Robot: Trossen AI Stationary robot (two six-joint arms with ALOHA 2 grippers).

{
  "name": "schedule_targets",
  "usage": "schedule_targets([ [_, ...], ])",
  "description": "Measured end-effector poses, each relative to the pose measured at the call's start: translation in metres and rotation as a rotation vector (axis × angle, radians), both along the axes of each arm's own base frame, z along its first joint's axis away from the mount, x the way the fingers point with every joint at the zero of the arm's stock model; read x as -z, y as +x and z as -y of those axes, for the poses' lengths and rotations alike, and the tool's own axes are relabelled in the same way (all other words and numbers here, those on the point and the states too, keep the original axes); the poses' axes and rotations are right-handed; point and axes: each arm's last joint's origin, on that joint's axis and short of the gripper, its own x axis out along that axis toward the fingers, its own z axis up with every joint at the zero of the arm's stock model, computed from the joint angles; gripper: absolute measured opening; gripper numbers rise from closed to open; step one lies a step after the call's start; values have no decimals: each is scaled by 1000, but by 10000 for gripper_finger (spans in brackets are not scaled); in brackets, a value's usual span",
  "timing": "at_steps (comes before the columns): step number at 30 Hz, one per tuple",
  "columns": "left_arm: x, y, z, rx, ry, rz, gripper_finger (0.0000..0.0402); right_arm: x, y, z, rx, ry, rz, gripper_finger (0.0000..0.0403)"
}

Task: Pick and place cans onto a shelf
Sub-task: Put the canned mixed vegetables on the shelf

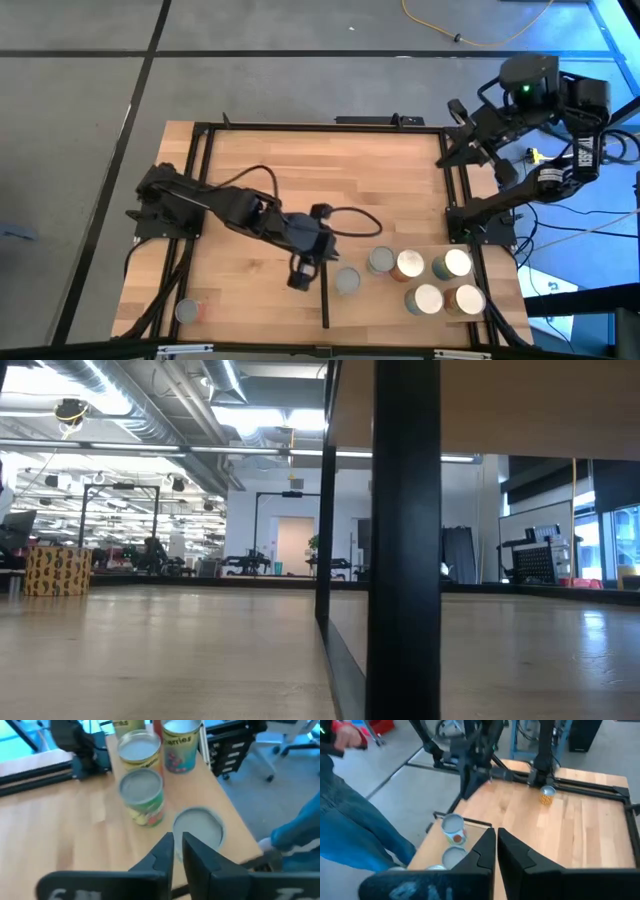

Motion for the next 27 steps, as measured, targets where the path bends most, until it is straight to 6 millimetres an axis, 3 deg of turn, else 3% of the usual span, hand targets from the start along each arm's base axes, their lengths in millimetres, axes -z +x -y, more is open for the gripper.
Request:
schedule_targets([
  [4,-16,-21,-10,-15,44,-3,4,3,12,-6,-2,-19,-44,20],
  [10,-26,-49,-29,-68,74,-88,1,17,50,-18,35,-32,-173,20],
  [20,-41,-103,-54,-84,132,-232,0,61,148,-64,-3,-51,-357,20],
  [27,-55,-135,-64,-78,136,-230,0,98,205,-98,44,10,-445,20],
])
